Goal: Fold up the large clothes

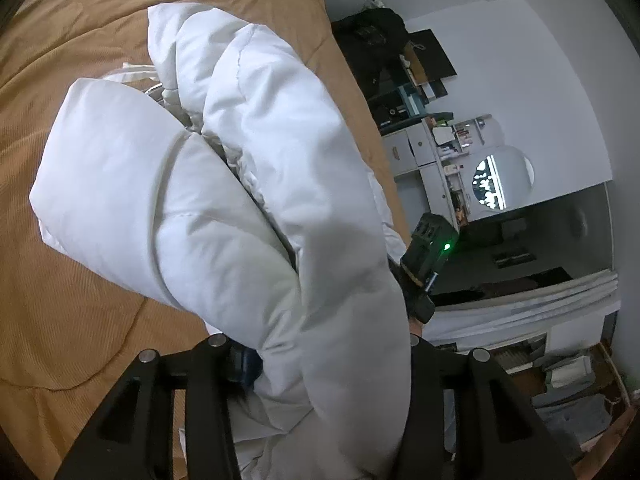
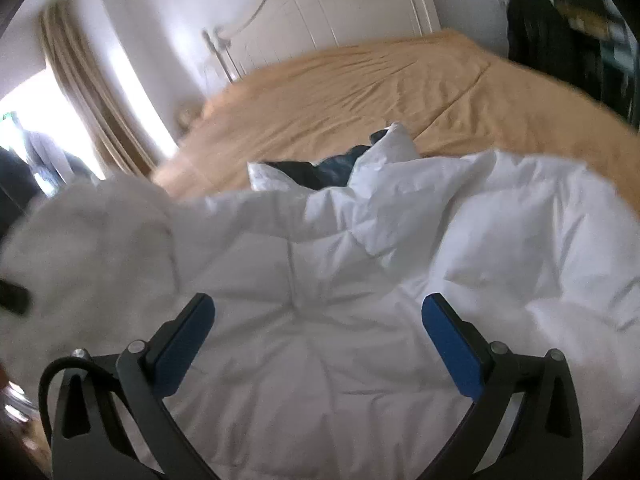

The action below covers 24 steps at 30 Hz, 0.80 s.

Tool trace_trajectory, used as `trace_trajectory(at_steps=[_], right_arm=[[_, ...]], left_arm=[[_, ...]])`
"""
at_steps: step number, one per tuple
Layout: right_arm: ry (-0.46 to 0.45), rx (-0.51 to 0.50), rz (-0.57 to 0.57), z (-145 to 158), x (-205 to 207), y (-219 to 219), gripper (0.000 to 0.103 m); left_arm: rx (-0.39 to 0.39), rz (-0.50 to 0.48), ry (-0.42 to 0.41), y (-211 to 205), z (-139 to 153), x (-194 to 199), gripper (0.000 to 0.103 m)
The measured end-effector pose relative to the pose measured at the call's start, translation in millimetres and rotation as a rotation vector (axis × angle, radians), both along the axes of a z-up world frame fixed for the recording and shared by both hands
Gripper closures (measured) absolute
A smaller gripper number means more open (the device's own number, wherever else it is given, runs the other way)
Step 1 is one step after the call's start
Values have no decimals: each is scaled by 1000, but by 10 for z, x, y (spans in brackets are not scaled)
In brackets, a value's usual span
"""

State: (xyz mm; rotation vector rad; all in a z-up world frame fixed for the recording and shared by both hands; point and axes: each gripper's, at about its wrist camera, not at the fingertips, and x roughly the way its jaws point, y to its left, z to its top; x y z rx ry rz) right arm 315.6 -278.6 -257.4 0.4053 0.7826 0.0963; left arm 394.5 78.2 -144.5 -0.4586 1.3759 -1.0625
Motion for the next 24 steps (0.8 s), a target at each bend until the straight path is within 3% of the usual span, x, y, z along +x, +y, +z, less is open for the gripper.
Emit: trace_trajectory(at_steps=[6, 8, 11, 17, 20, 24], right_arm=[[7, 90, 28, -136, 41, 85, 0], [2, 198, 53, -170, 69, 110, 0], [-13, 280, 42, -187, 101, 146, 0], [148, 494, 19, -182, 258, 137, 0], [129, 538, 30, -105, 278, 138, 0], [109, 479, 64, 4, 262, 142, 0]], left_arm=[[2, 14, 8, 20, -35, 24, 60], [4, 19, 16, 38, -51, 34, 60], [4, 24, 21, 58, -43, 31, 60], [12, 28, 19, -23, -12, 39, 55], [13, 30, 18, -44, -4, 40, 55], [20, 24, 13, -75, -11, 51, 55]])
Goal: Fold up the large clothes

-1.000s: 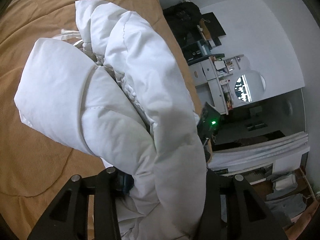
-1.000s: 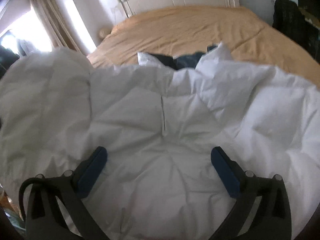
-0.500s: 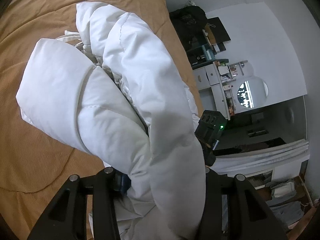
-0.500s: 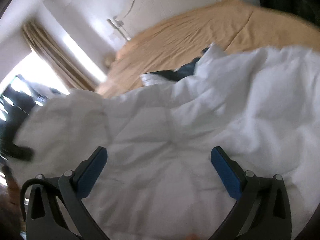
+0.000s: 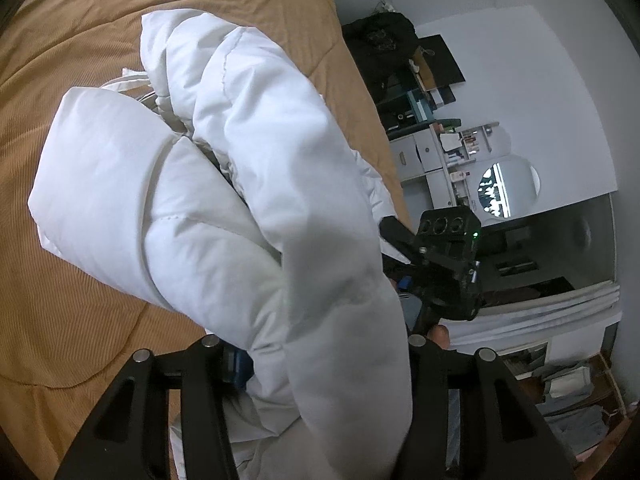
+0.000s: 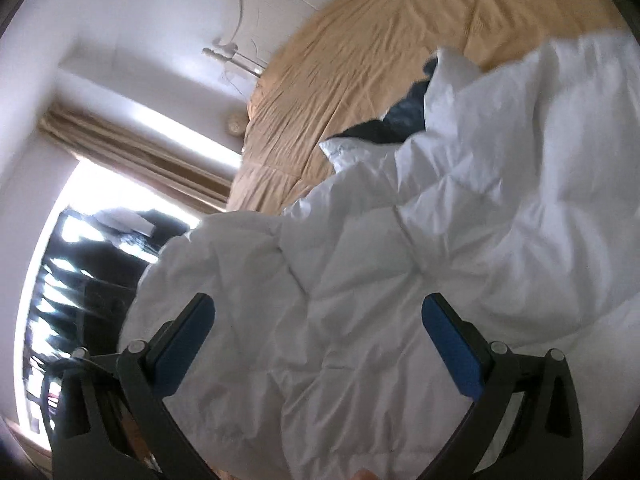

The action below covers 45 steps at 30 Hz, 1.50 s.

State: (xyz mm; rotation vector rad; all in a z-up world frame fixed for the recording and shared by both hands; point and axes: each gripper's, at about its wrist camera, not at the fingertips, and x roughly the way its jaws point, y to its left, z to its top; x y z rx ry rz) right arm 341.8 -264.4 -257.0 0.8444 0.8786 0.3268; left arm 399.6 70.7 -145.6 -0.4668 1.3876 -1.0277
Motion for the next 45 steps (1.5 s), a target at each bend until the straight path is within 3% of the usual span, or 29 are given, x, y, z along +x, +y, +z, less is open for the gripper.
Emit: trace_trajectory(at_steps=[1, 7, 12, 16, 17, 19, 20, 22, 24, 26, 29, 34, 36, 41, 45], right_arm=[[-10, 23, 20, 3, 9, 1, 0], [48, 67, -99, -13, -93, -109, 0], [-4, 27, -132, 130, -180, -115, 0], [-39, -83, -200, 301, -267, -175, 1], [-70, -118, -212, 374, -304, -188, 3], [-132, -192, -259, 528, -395, -228, 26], [-181, -210, -259, 618, -435, -246, 28], [-211, -228, -266, 716, -459, -285, 24], [-197, -270, -253, 791, -420, -312, 16], [-184, -293, -203, 780, -344, -326, 14], [-128, -364, -129, 604, -170, -251, 18], [22, -606, -109, -59, -48, -177, 54], [96, -622, -109, -319, -34, -195, 61], [97, -696, -81, -502, -45, -89, 61], [100, -642, -58, -545, -37, -163, 60]], left_arm=[[1, 0, 0, -10, 2, 5, 55], [6, 2, 3, -38, -34, 24, 55], [8, 6, 8, -36, -48, 39, 55], [9, 8, 8, -40, -47, 37, 55], [10, 8, 8, -41, -44, 36, 55], [9, 9, 9, -42, -46, 37, 55], [9, 10, 9, -43, -48, 37, 55], [11, 11, 7, -52, -47, 25, 55], [14, 8, 1, -70, -36, 11, 55], [21, 8, -10, -98, -20, -6, 55], [25, 5, -24, -146, 7, -30, 55], [30, -13, -77, -267, 118, -107, 55], [23, -35, -106, -350, 183, -162, 55], [6, -129, -201, -849, 435, -376, 55], [12, -196, -244, -1335, 541, -552, 53]])
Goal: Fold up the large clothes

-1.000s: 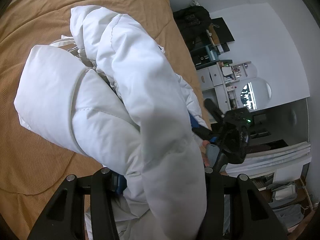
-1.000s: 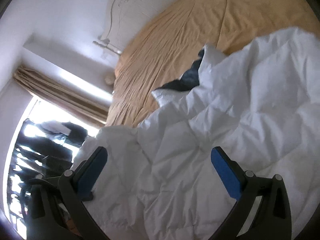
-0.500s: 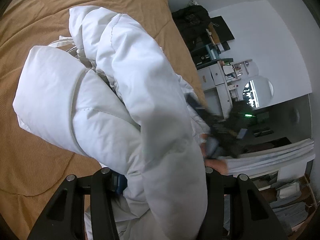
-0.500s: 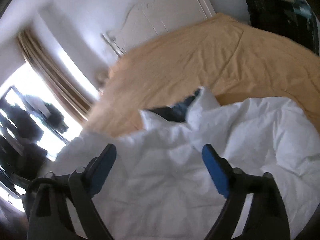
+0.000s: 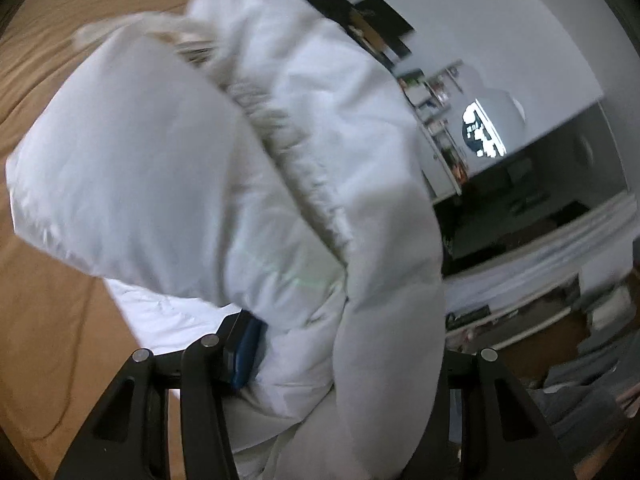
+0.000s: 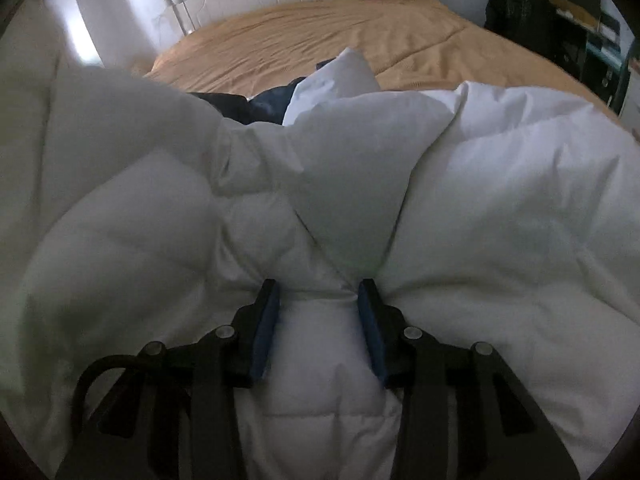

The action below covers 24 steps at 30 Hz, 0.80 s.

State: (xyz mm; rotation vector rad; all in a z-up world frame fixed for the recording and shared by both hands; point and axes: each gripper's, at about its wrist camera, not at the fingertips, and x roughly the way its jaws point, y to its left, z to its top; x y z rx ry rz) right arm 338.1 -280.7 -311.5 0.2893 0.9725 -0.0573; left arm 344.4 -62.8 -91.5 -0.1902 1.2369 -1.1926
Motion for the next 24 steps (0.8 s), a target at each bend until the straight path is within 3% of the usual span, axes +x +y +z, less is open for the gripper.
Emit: trace_trajectory(at_steps=[4, 6, 9, 11, 15, 20, 24], right_arm=[[-80, 97, -43, 251, -274, -357, 61], [-149, 78, -80, 490, -577, -621, 61], [-218, 35, -129, 735, -1052, -1032, 61], [-214, 51, -161, 778, -1346, -1360, 61], [-229, 160, -235, 819, -1789, -1887, 61], [-270, 201, -298, 942, -2184, -2219, 61], [-290, 208, -326, 1075, -2420, -2424, 61]], left_arm=[[13, -16, -19, -476, 98, -86, 53], [57, 1, -40, -685, 97, -91, 53], [126, 70, -59, -1044, 32, -155, 41], [204, 166, -58, -1325, -94, -217, 32], [362, 248, -88, -1965, -551, -421, 32], [511, 258, -328, -2736, -1037, -829, 20], [575, 306, -408, -2912, -1215, -996, 14]])
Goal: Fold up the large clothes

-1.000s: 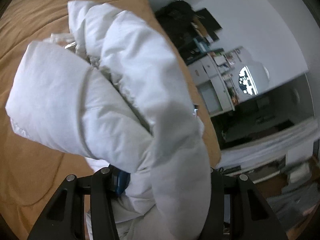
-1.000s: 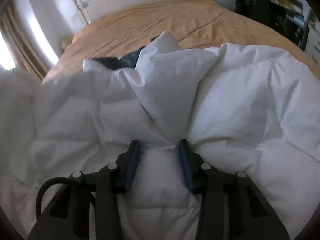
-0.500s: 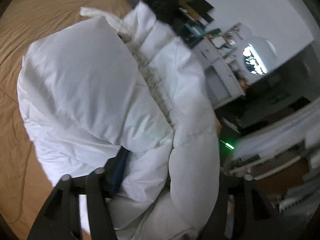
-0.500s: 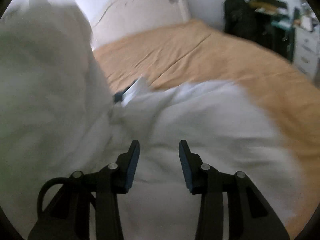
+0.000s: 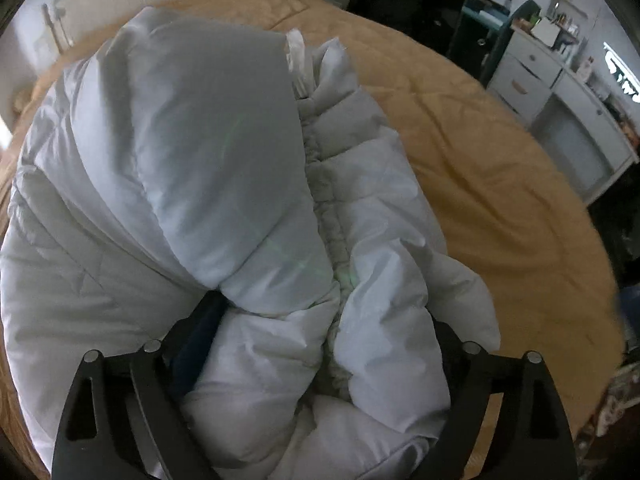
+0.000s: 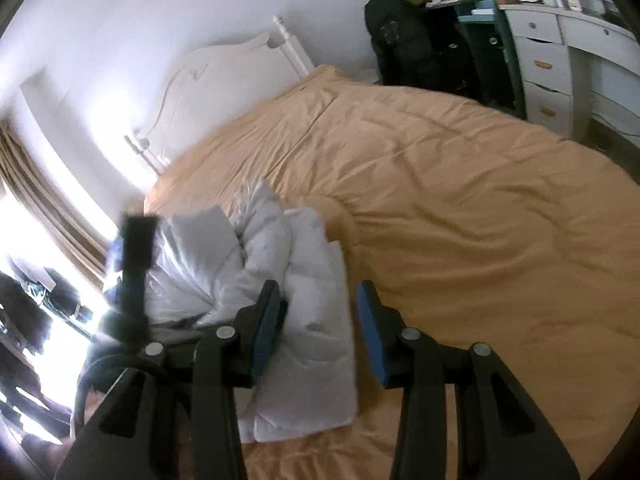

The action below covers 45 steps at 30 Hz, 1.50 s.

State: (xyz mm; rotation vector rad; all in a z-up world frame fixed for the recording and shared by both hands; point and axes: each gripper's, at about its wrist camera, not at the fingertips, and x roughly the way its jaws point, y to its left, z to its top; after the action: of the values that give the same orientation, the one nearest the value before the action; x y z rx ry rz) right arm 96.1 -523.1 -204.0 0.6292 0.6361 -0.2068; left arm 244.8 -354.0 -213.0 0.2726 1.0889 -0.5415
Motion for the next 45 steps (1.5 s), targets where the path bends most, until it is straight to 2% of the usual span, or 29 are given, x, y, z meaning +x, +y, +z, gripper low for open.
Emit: trace_trajectory(at_steps=[3, 6, 8, 11, 12, 14, 15, 17, 19, 20, 22, 24, 26, 29, 31, 32, 33, 36, 39, 40, 42, 44, 45], right_arm=[[-62, 37, -16, 222, -199, -251, 61], [-115, 67, 23, 497, -183, -338, 59], [-151, 67, 119, 763, 34, -295, 59], [-155, -23, 245, 1156, 499, -88, 57], [-110, -46, 366, 1248, 837, 74, 57], [13, 4, 572, 1206, 1456, 354, 57], [57, 13, 616, 1165, 1646, 445, 57], [261, 63, 786, 946, 2139, 745, 57], [396, 63, 857, 807, 2318, 935, 57], [472, 111, 913, 718, 2368, 1027, 57], [529, 173, 973, 655, 2343, 1161, 57], [551, 186, 1015, 629, 2333, 1280, 57], [617, 201, 1008, 449, 2436, 1319, 57], [769, 175, 890, -10, 2678, 1187, 57], [844, 189, 814, -335, 2806, 1012, 68], [865, 219, 781, -474, 2850, 916, 71], [869, 255, 765, -550, 2838, 841, 75], [846, 311, 754, -750, 2858, 786, 80], [822, 305, 753, -901, 2840, 826, 84], [814, 324, 740, -982, 2832, 828, 89], [805, 352, 705, -1139, 2812, 819, 97], [781, 385, 668, -1198, 2748, 788, 97], [764, 377, 666, -1139, 2718, 789, 94]], left_arm=[[-11, -6, -29, 12, -22, -107, 12], [45, -59, -90, -67, -69, -376, 12], [49, -78, -119, -73, -89, -495, 12], [54, -71, -125, -99, -109, -605, 12], [67, -81, -140, -102, -112, -651, 12], [98, -113, -174, -195, -104, -694, 12], [104, -120, -183, -294, -112, -744, 12], [109, -124, -189, -315, -130, -768, 12], [110, -123, -187, -341, -156, -758, 12], [116, -125, -188, -378, -188, -767, 11], [119, -130, -191, -377, -202, -795, 11], [123, -137, -198, -378, -208, -807, 11], [116, -145, -199, -324, -179, -769, 11], [100, -173, -217, -211, -139, -935, 11], [81, -216, -261, -77, -81, -1131, 13], [73, -231, -285, 10, -23, -1237, 20], [65, -232, -300, 92, 36, -1304, 23], [-55, -184, -318, 592, 456, -1568, 22], [-132, -49, -452, 1064, 1044, -1683, 12], [-145, 6, -479, 1127, 1202, -1624, 6], [-155, 64, -472, 1128, 1362, -1457, 4], [-165, 103, -451, 1046, 1414, -1256, 5], [-164, 117, -443, 1000, 1392, -1173, 5]])
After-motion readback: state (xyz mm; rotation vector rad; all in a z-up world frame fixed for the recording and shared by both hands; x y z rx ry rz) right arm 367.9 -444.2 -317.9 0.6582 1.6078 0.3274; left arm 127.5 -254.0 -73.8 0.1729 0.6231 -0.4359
